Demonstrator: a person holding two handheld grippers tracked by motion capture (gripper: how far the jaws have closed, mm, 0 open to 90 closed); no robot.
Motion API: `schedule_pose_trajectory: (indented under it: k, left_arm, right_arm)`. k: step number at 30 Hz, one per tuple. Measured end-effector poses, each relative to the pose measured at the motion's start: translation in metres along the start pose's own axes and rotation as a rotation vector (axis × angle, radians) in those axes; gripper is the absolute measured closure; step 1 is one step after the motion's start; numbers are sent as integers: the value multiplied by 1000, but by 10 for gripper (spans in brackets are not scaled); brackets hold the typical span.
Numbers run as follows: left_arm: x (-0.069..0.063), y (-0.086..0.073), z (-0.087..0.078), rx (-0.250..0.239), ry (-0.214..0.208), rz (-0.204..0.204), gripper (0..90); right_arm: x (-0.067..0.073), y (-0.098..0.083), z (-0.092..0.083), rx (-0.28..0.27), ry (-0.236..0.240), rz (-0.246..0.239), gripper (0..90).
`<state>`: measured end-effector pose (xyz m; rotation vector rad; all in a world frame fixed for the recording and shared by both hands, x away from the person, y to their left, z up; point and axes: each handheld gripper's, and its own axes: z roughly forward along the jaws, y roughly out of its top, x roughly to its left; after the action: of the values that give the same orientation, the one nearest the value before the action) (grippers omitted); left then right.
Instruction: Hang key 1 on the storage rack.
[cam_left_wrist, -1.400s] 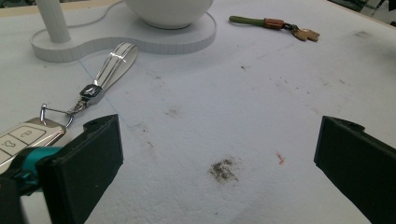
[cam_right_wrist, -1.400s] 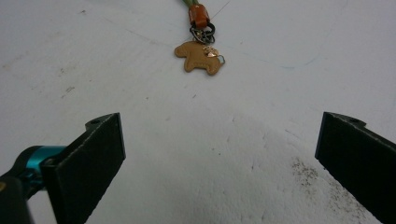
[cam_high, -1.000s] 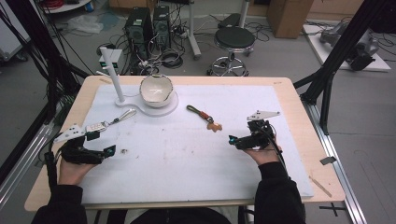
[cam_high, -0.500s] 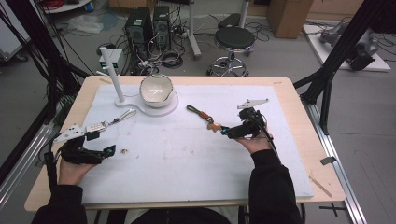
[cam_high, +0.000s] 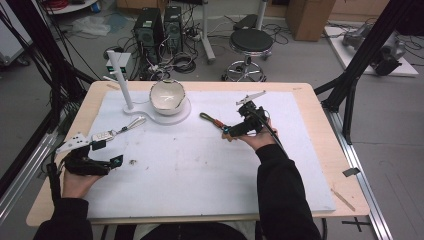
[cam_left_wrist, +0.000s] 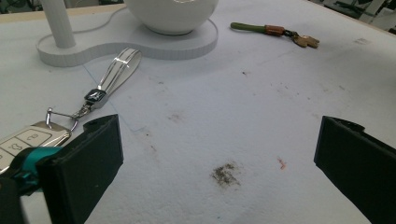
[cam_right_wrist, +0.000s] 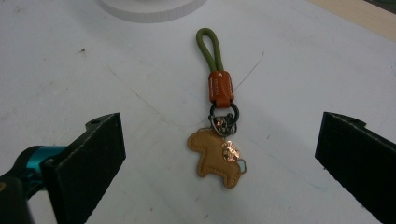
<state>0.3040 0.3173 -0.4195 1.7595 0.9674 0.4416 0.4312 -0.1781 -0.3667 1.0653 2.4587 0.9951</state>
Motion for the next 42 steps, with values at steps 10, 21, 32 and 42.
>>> schedule_pose_trajectory:
  k: [10,21,32,42]
  left_arm:
    - [1,0,-1,-15,-2,-8,17]
    - [1,0,0,-12,-9,-5,17]
    - [2,0,-1,-20,-13,-11,17]
    - [3,0,0,-18,-17,-10,17]
  right_arm:
    - [-5,18,19,18,-3,11,7]
    - [-1,38,38,33,24,-9,7]
    - [0,54,79,115,33,-8,7]
    - [-18,45,104,208,73,12,139]
